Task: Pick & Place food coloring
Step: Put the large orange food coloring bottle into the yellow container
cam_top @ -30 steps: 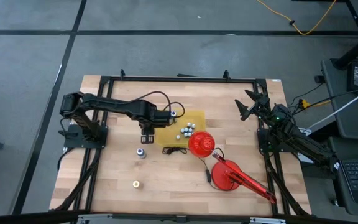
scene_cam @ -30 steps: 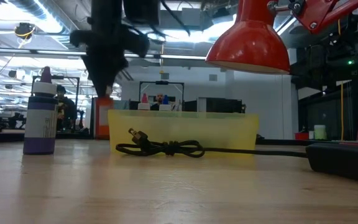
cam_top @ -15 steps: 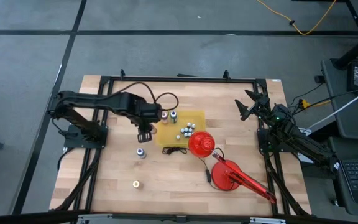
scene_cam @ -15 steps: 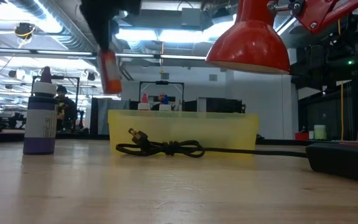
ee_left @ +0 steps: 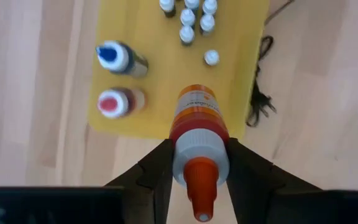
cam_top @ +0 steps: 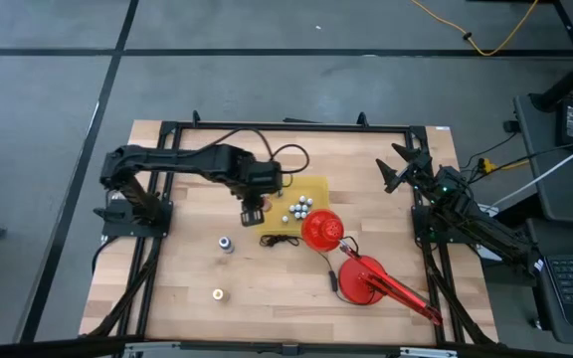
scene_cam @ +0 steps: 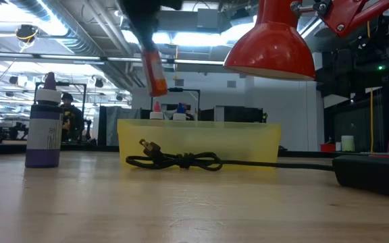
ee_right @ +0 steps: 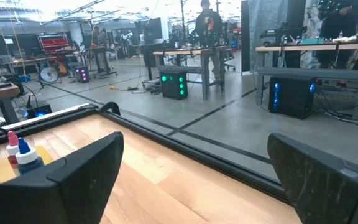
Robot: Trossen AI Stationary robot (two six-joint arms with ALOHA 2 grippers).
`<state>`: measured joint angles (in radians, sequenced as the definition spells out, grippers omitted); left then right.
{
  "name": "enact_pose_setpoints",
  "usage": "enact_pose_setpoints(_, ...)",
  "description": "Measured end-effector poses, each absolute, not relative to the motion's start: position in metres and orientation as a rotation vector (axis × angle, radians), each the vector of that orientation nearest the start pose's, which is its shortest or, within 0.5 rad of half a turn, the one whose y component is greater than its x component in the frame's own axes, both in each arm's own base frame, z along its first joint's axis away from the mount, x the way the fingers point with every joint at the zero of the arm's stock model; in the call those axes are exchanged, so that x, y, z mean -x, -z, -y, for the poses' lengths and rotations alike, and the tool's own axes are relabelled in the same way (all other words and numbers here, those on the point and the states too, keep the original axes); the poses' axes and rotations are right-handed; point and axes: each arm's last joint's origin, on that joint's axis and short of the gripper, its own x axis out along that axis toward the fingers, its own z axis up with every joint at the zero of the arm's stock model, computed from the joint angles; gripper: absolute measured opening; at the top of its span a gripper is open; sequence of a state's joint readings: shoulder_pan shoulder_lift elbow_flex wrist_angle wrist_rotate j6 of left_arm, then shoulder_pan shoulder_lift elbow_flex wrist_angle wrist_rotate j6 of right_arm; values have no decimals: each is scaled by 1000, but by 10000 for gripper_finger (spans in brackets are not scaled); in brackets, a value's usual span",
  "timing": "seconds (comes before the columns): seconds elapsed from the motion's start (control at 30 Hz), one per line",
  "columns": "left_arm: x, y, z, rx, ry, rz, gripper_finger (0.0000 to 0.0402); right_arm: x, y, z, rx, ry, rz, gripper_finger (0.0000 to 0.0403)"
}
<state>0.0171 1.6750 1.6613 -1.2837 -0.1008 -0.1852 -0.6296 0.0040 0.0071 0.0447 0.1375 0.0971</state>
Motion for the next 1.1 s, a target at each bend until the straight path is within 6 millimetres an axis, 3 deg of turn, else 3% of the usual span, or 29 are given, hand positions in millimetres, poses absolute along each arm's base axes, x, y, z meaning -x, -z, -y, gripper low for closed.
enact_pose_setpoints(0.4,-370,-291,-21,2,-177,-1385,121,-76,-170,60,-80,764,85,398)
enact_pose_setpoints(0.73,-393,-252,-35,-59,-193,-1449,122,-76,-170,60,-80,764,85,398)
enact_pose_setpoints(1.1,-401,-232,-44,-33,-163,-1486,126,-76,-170,60,-80,764,84,398)
